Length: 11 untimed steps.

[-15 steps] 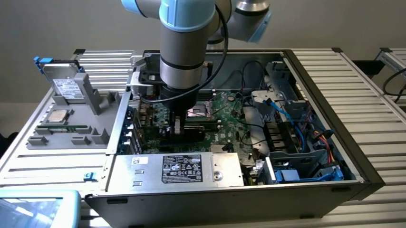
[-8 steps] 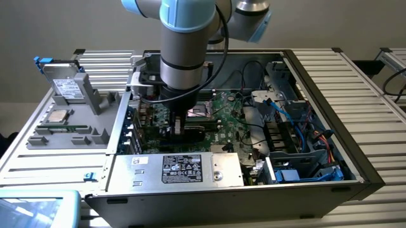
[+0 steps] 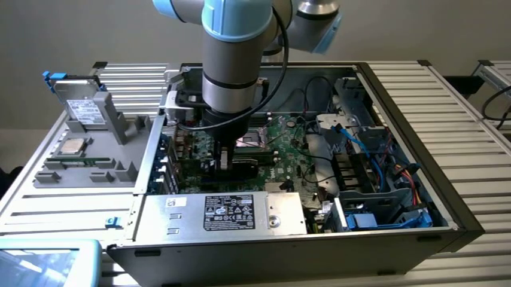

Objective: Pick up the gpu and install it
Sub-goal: 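Insert the gpu into the slot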

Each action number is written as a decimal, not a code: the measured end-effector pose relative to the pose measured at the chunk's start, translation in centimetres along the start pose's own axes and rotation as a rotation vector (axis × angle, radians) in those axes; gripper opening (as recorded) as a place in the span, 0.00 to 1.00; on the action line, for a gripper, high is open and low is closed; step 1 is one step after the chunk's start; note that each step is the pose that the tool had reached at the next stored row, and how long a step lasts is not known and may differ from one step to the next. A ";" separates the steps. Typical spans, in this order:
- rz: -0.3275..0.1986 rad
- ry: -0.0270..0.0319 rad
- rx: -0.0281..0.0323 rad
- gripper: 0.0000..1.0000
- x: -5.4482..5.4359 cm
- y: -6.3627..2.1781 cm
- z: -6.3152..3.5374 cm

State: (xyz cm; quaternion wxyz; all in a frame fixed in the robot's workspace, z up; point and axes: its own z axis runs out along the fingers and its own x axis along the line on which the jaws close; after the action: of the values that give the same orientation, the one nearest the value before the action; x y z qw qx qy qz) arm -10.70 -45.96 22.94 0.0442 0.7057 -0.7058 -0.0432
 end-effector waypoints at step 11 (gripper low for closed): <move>0.000 -0.0007 -0.0001 0.29 0.0 -0.06 -0.02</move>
State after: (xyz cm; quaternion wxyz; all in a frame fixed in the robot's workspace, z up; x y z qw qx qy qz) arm -10.64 -46.00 22.95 0.0440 0.7056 -0.7059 -0.0435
